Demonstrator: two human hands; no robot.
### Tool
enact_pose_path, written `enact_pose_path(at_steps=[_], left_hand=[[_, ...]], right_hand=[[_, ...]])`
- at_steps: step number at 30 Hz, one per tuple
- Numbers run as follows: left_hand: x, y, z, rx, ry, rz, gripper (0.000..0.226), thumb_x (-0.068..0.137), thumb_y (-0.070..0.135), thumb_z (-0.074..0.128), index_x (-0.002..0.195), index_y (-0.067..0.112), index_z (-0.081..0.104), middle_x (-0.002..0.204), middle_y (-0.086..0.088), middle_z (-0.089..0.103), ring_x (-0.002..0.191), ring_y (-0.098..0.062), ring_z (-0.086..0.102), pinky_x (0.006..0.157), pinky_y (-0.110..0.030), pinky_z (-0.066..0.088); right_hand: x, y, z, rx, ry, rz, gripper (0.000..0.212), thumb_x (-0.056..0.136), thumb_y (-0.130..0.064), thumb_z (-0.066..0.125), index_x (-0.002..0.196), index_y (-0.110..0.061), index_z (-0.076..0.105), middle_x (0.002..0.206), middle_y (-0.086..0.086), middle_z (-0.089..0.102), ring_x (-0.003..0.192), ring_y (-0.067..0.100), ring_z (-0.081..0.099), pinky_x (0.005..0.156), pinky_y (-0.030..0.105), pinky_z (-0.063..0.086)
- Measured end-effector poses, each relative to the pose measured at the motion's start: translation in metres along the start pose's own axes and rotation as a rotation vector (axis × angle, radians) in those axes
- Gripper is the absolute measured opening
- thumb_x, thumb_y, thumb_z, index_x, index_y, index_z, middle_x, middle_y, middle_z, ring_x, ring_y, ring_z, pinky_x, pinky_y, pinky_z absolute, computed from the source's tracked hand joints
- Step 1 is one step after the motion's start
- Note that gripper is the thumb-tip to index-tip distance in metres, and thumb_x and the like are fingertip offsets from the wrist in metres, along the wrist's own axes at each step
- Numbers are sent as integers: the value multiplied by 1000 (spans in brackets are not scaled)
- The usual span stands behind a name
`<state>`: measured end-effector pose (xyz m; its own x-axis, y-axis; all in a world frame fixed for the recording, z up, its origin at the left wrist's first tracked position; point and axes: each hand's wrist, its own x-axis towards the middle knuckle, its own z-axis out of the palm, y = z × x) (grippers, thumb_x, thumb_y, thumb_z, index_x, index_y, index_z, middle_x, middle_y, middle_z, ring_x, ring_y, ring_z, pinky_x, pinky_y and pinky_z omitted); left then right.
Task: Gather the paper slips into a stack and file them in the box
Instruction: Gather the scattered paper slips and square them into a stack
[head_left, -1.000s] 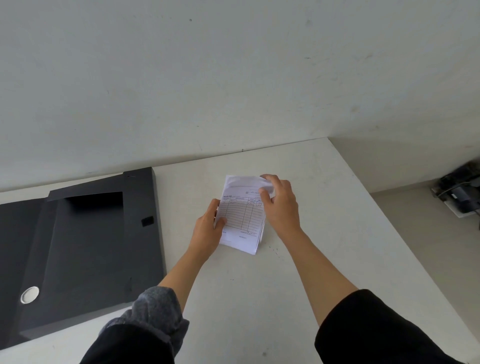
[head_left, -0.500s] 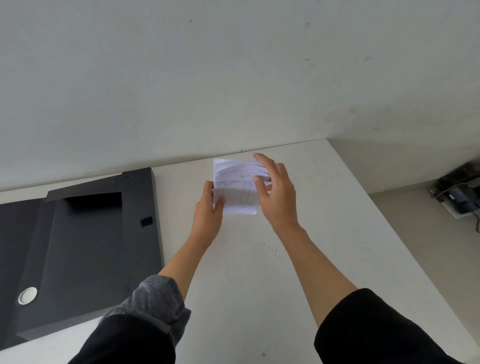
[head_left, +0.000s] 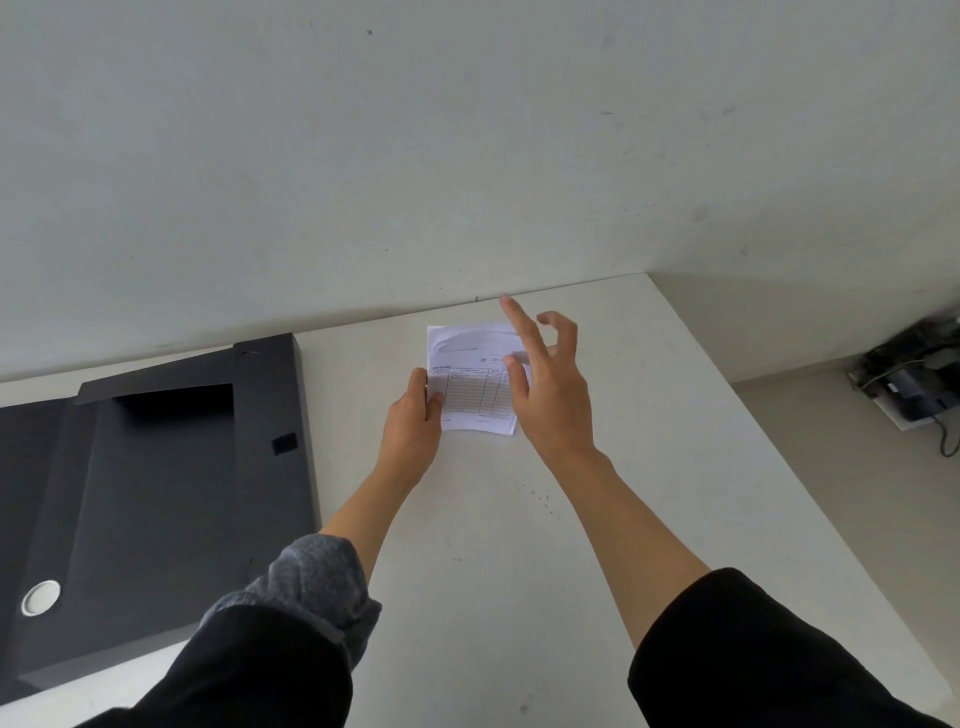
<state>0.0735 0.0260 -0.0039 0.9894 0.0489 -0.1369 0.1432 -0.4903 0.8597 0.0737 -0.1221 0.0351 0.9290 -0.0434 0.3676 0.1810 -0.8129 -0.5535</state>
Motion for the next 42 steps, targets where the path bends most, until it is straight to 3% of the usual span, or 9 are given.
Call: enact_pose_path(at_steps=[7, 12, 18, 22, 26, 29, 34, 37, 42], left_hand=[[-5, -2, 2, 12, -19, -8, 25, 95, 8, 35, 119, 6, 41, 103, -13, 59, 86, -31, 53, 70, -33, 39], [-3, -3, 1, 43, -25, -33, 25, 96, 10, 35, 119, 5, 42, 103, -13, 59, 85, -29, 51, 70, -34, 39], [-2, -2, -1, 68, -30, -61, 17, 96, 11, 34, 108, 3, 44, 93, -13, 56, 77, -29, 50, 65, -35, 39], [-4, -4, -5, 24, -60, -103, 18, 97, 13, 34, 108, 5, 46, 97, -12, 58, 84, -31, 54, 65, -37, 44], [-14, -5, -19, -195, -146, -159, 23, 96, 12, 37, 113, 11, 51, 116, -12, 63, 105, -31, 59, 87, -44, 52], [-26, -6, -32, -223, -177, -178, 23, 96, 11, 36, 113, 13, 51, 117, -7, 61, 106, -26, 59, 81, -32, 49], [-42, -7, -44, -144, -94, -217, 31, 97, 13, 27, 123, 11, 45, 117, -3, 55, 101, -23, 54, 80, -32, 43], [-49, -7, -39, -165, 34, -236, 26, 98, 18, 27, 111, 8, 47, 107, -8, 57, 84, -18, 52, 64, -26, 42], [-61, -3, -39, -166, 132, -259, 23, 97, 21, 31, 96, 9, 51, 89, -2, 56, 73, -16, 49, 59, -26, 39]], right_hand=[[-1, 3, 6, -31, -60, -14, 40, 94, -13, 45, 133, -24, 48, 123, 5, 51, 92, 22, 60, 59, 29, 47], [1, 0, 7, -63, -80, -1, 34, 94, -11, 44, 126, -19, 53, 126, 7, 53, 105, 27, 56, 86, 47, 48], [6, -9, 12, -124, -101, -53, 35, 93, -10, 45, 125, -23, 53, 142, 5, 42, 133, 24, 35, 102, 51, 37], [1, -5, 8, 176, -129, 246, 61, 92, -7, 47, 142, -35, 27, 154, 6, 15, 139, 27, 21, 103, 46, 37], [-13, -2, 7, 427, -368, 549, 62, 96, -19, 45, 147, -29, 11, 147, 12, 34, 131, 28, 39, 103, 41, 38], [-24, -14, 8, 393, -459, 581, 49, 98, -15, 36, 145, -19, 25, 137, 12, 50, 120, 27, 51, 96, 37, 43], [-35, -32, 10, 385, -486, 490, 43, 97, -7, 34, 139, -14, 38, 108, 8, 57, 98, 22, 55, 77, 25, 41], [-40, -32, 8, 446, -455, 485, 40, 95, -8, 40, 134, -16, 43, 93, 9, 59, 83, 18, 54, 60, 19, 40], [-45, -33, 4, 464, -360, 466, 26, 93, -10, 49, 119, -11, 51, 63, 3, 55, 58, 14, 49, 56, 23, 40]])
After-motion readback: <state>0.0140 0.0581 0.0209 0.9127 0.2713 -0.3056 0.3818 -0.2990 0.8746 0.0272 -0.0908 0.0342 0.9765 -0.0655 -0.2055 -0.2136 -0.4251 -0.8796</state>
